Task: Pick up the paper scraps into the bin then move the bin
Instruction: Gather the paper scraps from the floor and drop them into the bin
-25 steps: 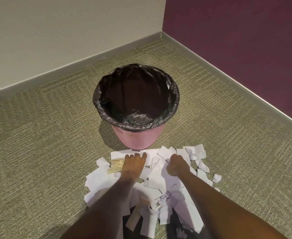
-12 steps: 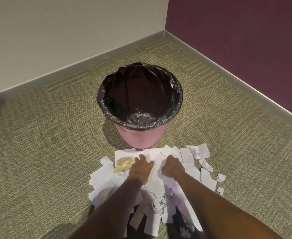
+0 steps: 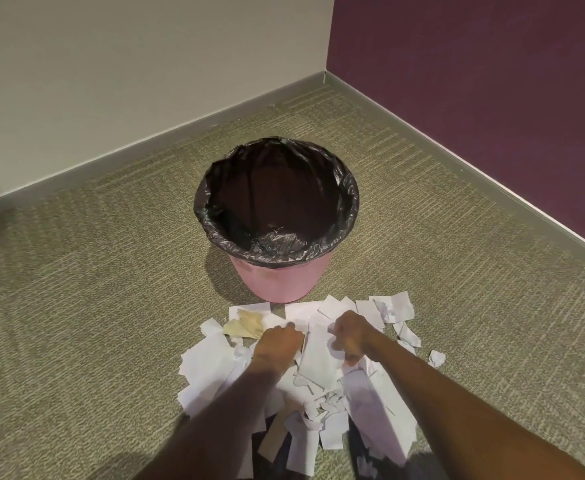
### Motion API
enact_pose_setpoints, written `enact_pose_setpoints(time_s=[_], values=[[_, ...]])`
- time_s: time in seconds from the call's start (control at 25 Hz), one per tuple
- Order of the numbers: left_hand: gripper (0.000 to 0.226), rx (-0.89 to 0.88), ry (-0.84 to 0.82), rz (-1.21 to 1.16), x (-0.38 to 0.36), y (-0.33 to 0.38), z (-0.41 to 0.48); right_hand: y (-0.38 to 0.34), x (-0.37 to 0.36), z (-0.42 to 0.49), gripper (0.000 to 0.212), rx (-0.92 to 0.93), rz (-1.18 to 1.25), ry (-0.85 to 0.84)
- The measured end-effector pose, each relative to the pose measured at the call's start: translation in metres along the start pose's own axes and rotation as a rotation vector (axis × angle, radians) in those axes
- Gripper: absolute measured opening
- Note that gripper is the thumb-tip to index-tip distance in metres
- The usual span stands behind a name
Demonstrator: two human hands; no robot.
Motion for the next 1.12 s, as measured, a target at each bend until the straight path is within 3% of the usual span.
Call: enact_pose_setpoints(time_s=[0.04, 0.12, 0.36, 0.52, 0.68, 0.76, 0.92, 1.04, 1.12], values=[[0.036, -0.014, 0.012, -0.004, 0.006, 0.0, -0.005, -0.002, 0.01, -0.007, 0.001, 0.049, 0.002, -0.017], [0.033, -0.028, 0.047, -0.033, 0.023, -0.001, -0.014, -0.007, 0.032, -0.023, 0.012, 0.087, 0.012, 0.036], [0.015, 0.09, 0.257, -0.343, 0.093, -0.008, -0.041, -0.08, 0.093, -0.1, 0.01, 0.306, -0.257, 0.139], [0.013, 0.124, 0.389, -0.469, 0.131, -0.022, -0.05, -0.131, 0.133, -0.158, 0.012, 0.411, -0.294, 0.117], [0.015, 0.057, 0.378, -0.668, 0.145, -0.034, -0.06, -0.149, 0.165, -0.198, 0.009, 0.525, -0.047, 0.105], [0.008, 0.024, 0.341, -0.775, 0.152, -0.042, -0.069, -0.152, 0.173, -0.2, 0.009, 0.559, 0.155, 0.189], [0.027, -0.014, 0.342, -0.851, 0.194, -0.081, -0.098, -0.157, 0.164, -0.176, 0.014, 0.508, 0.465, 0.303], [0.015, 0.068, 0.366, -0.987, 0.232, -0.114, -0.114, -0.157, 0.15, -0.161, 0.018, 0.455, 0.572, 0.322], [0.009, 0.173, 0.486, -1.055, 0.247, -0.127, -0.11, -0.155, 0.148, -0.155, 0.015, 0.443, 0.599, 0.333]])
Point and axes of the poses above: each hand's wrist, its own z-axis towards the middle knuckle, its own x-axis out of the back of the hand, y = z × x, the point moved 2 cm from there along z, towards the middle knuckle, and after that the axes turned 2 degrees about z, right-handed, at the moved point
